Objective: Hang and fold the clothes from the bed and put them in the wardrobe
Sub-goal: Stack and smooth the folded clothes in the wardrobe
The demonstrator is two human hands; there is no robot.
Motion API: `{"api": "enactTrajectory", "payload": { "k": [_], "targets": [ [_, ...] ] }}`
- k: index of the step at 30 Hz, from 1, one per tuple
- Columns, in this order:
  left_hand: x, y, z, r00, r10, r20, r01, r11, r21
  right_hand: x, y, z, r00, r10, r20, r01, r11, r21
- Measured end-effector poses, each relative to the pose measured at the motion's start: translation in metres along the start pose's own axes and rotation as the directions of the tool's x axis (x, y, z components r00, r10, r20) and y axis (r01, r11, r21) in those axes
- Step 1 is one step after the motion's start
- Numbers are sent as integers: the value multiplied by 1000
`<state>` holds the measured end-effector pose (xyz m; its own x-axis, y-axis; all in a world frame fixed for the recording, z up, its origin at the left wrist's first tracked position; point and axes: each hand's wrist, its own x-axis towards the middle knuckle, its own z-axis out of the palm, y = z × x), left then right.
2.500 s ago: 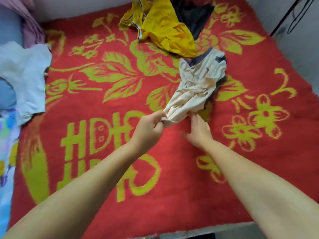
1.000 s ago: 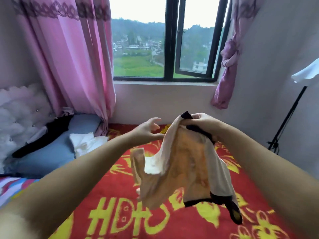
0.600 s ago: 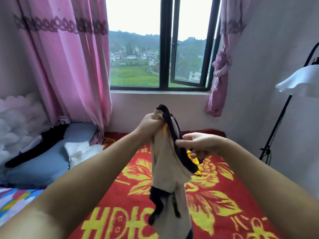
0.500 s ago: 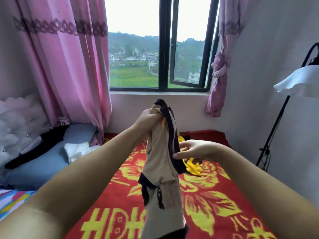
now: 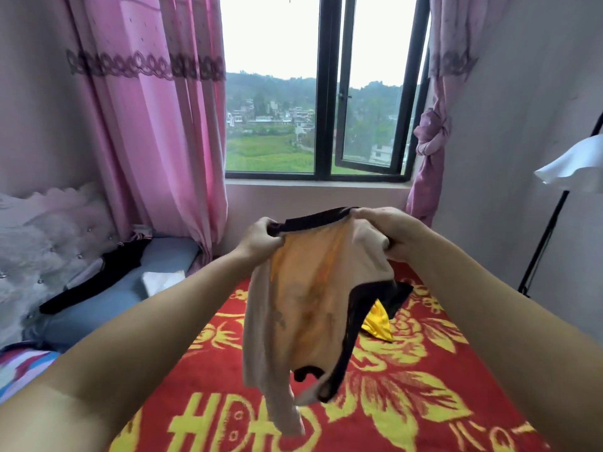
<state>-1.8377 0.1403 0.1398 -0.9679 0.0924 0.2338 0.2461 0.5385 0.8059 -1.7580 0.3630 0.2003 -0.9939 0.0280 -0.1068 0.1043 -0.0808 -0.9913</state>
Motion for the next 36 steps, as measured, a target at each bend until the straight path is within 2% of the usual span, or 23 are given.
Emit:
{"api": "enactTrajectory", "payload": {
  "k": [1,3,5,6,7,9,10,13,17,19,21,22,23,24,25,26,27,28,29,33,36],
  "targets": [
    [-6,3,5,999,26,-27,-24,996,82,0,-5,8,999,40,27,-44,991,130],
    [-25,18,17,976,191,-109,-181,979,95,-1,-13,24,994,82,76,-105,917,384],
    [-46,35,29,947,303,-112,-313,945,-93,-2,-18,37,996,70,51,-86,870,485],
    [-56,45,32,955,291,-62,-297,917,-266,-1,-21,41,998,55,28,-61,859,508],
    [-64,54,34,966,259,28,-222,876,-427,0,-24,44,999,34,17,-38,839,543],
    [-71,61,33,952,206,225,-41,817,-575,1,-30,45,1000,-9,3,5,780,626],
    [-73,62,32,940,208,272,-17,822,-569,1,-33,44,1000,-22,-9,23,764,645],
    [-70,59,34,931,238,276,-70,860,-506,0,-35,38,997,-38,-64,71,756,651],
    [-63,62,41,960,199,197,-90,885,-457,-5,-31,30,993,-59,-103,112,758,643],
    [-58,66,41,976,179,126,-94,863,-497,-5,-28,24,990,-36,-137,117,758,642],
    [-50,72,38,987,146,73,-85,843,-531,-2,-24,11,969,-84,-234,197,832,519],
    [-47,76,35,987,146,62,-94,852,-515,-2,-22,2,944,-177,-279,272,894,357],
    [-44,80,33,985,159,67,-107,865,-491,-5,-21,-8,910,-319,-265,352,932,88],
    [-40,84,31,979,185,90,-121,872,-474,-7,-20,-17,879,-456,-138,415,876,-246],
    [-38,88,31,967,221,127,-140,877,-460,-11,-19,-20,869,-489,70,454,734,-505],
    [-36,92,31,951,258,169,-160,881,-446,-15,-17,-18,868,-423,260,482,587,-651],
    [-36,94,32,936,287,202,-177,883,-436,-17,-15,-17,882,-311,353,469,528,-708],
    [-35,97,32,929,301,217,-183,880,-438,-17,-14,-16,900,-232,369,434,556,-709],
    [-34,98,33,928,304,214,-182,873,-453,-18,-13,-16,906,-213,365,415,611,-674],
    [-34,94,29,940,273,206,-123,832,-541,-17,-9,-14,886,-323,331,458,721,-521],
    [-34,87,24,924,289,249,-87,795,-601,-14,-7,-5,849,-397,349,520,744,-419]
  ]
}}
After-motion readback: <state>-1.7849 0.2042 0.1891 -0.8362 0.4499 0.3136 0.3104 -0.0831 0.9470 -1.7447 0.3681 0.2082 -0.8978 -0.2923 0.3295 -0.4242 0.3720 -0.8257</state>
